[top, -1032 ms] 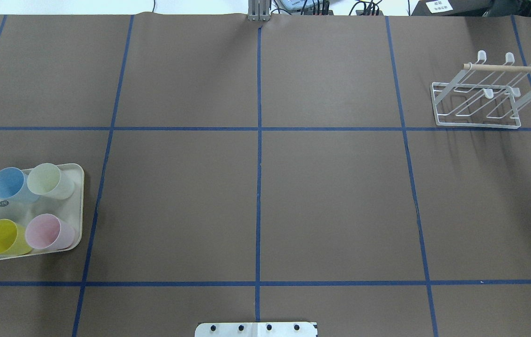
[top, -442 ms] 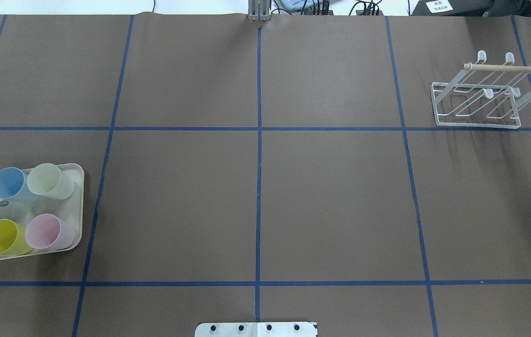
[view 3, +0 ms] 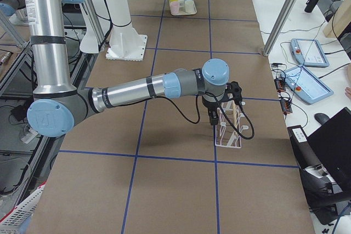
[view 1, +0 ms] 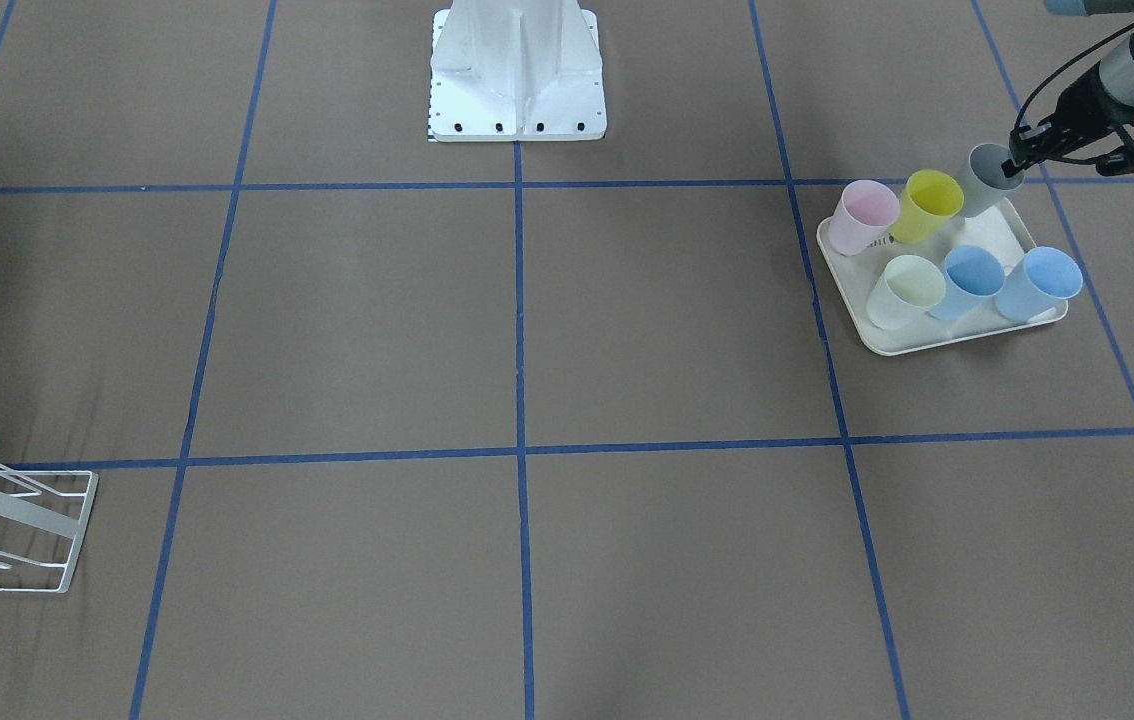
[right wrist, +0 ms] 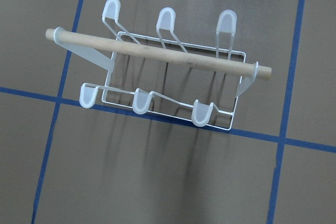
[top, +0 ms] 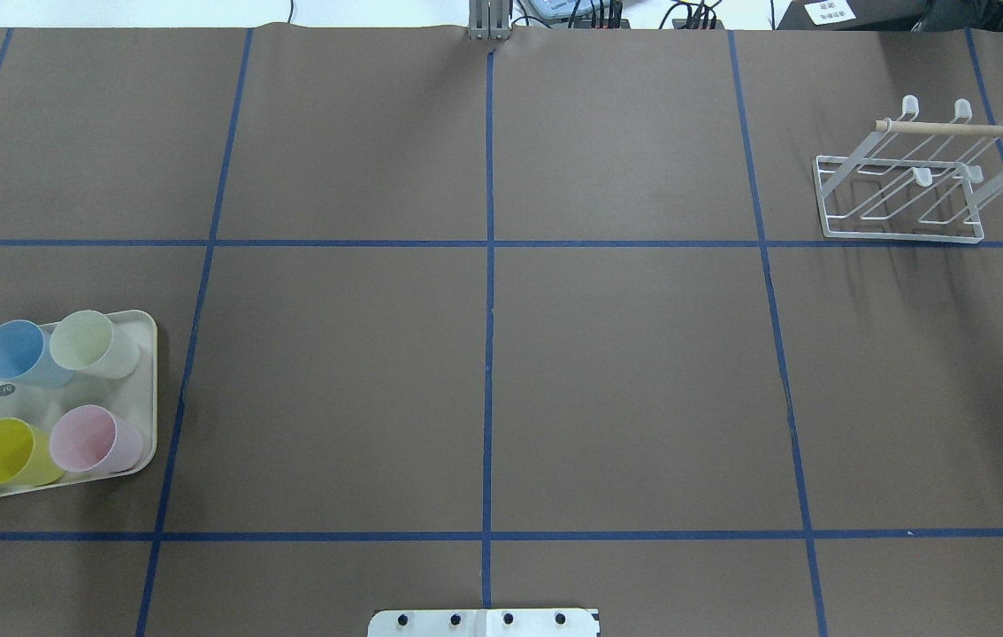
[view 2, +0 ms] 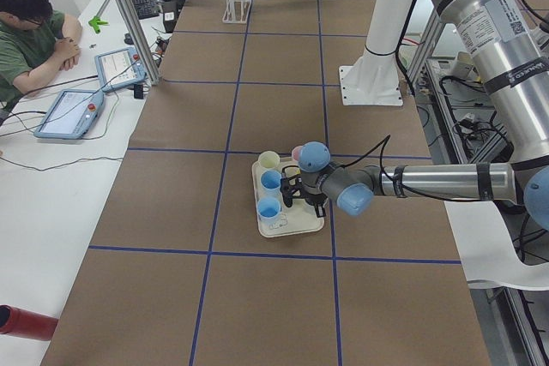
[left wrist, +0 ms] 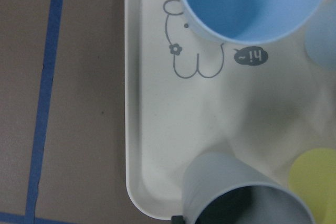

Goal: Transfer IKEA cup to right arm and place on rack

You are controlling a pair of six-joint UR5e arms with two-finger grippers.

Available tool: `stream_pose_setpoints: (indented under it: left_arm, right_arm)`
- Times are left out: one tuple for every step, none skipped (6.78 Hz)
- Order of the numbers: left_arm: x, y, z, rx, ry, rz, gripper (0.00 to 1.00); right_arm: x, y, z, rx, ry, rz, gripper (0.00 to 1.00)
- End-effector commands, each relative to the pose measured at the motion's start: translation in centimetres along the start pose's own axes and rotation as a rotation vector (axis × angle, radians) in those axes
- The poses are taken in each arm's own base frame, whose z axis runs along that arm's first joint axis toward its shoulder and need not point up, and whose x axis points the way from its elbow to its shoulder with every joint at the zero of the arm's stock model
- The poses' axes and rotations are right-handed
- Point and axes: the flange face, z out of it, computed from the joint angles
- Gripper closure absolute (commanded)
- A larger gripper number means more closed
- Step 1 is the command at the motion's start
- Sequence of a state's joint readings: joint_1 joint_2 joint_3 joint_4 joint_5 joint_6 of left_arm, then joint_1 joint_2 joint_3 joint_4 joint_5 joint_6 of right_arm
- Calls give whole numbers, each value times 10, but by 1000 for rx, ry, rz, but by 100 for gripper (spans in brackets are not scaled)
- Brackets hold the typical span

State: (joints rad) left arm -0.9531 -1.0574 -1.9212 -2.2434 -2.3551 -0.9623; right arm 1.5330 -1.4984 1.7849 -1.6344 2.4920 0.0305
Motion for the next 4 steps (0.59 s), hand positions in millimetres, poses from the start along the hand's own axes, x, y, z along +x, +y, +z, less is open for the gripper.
stream_pose_setpoints:
  left_arm:
    - [-29, 15, -39, 43, 41, -4, 100]
    - [-42, 16, -54, 69, 60, -5, 100]
    - [-43, 14, -63, 75, 49, 12, 100]
    - [-38, 8, -79, 92, 35, 30, 100]
  right_arm:
    - [-6, -7, -4, 9, -4, -13, 0]
    - [-10, -11, -7, 15, -6, -13, 0]
    - [-15, -17, -10, 23, -6, -7, 0]
    - [-23, -26, -15, 35, -8, 16, 0]
